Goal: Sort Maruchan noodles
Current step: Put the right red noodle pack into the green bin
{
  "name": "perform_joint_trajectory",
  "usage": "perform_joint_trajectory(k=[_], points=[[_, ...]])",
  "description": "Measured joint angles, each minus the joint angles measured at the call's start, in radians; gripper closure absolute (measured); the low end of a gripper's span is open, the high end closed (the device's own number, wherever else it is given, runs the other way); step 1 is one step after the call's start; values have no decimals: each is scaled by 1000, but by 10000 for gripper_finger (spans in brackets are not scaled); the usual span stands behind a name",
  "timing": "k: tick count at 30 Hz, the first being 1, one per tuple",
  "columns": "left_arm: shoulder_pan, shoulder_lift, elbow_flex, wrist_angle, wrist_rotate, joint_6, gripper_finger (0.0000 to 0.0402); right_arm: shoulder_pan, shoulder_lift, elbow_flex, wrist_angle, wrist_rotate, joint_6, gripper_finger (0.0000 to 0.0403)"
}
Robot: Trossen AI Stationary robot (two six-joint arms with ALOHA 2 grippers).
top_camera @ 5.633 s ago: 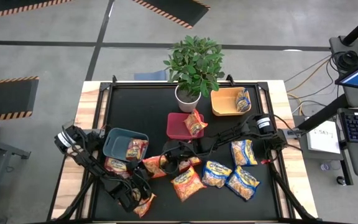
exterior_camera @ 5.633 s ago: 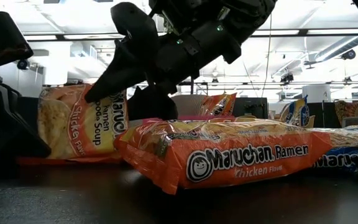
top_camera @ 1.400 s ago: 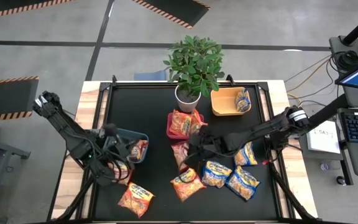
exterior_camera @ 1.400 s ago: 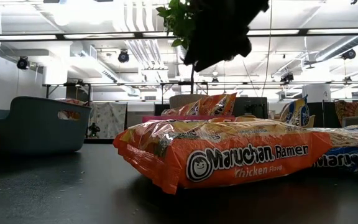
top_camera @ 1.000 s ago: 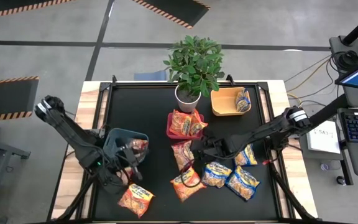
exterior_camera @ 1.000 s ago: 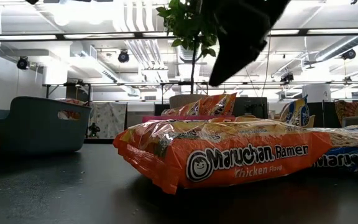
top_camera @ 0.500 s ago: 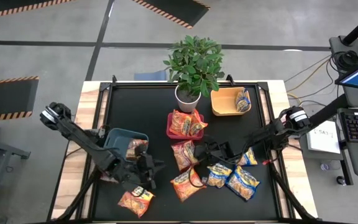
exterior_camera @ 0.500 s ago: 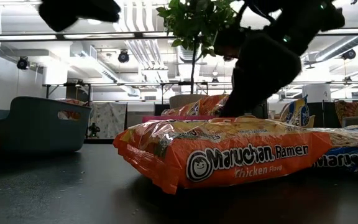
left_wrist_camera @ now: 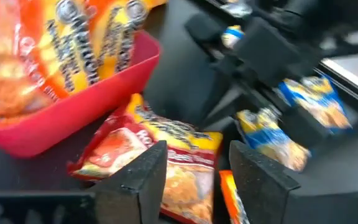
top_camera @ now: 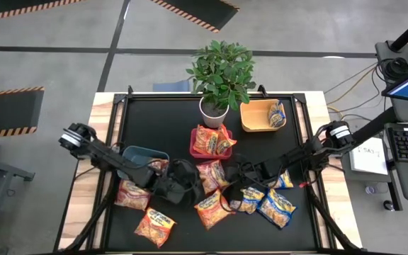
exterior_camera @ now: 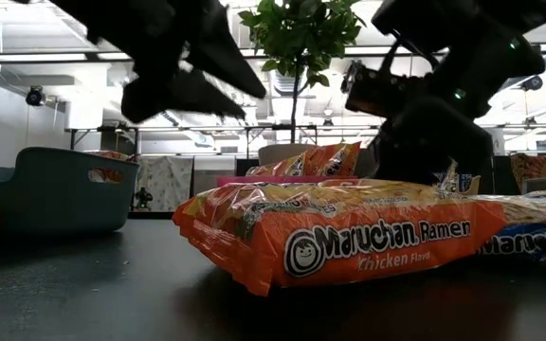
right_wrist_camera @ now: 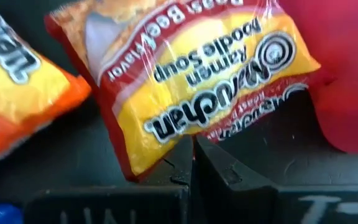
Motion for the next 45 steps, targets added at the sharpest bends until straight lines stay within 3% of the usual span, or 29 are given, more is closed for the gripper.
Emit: perform_joint_trajectory(k=[11,24,28,45], points=[[84,78,0,-22,27,-184,196,0,77,1,37,12,-33,394],[109,96,3,-146,194,-307,155,0,76,-1,38,14,-34,394],[110,100,1,-197,192,-344,148,0,76,-2,45,14,-34,394],[133,227,1,41,207,-297,147,0,78,-2,59,11,-34,394]])
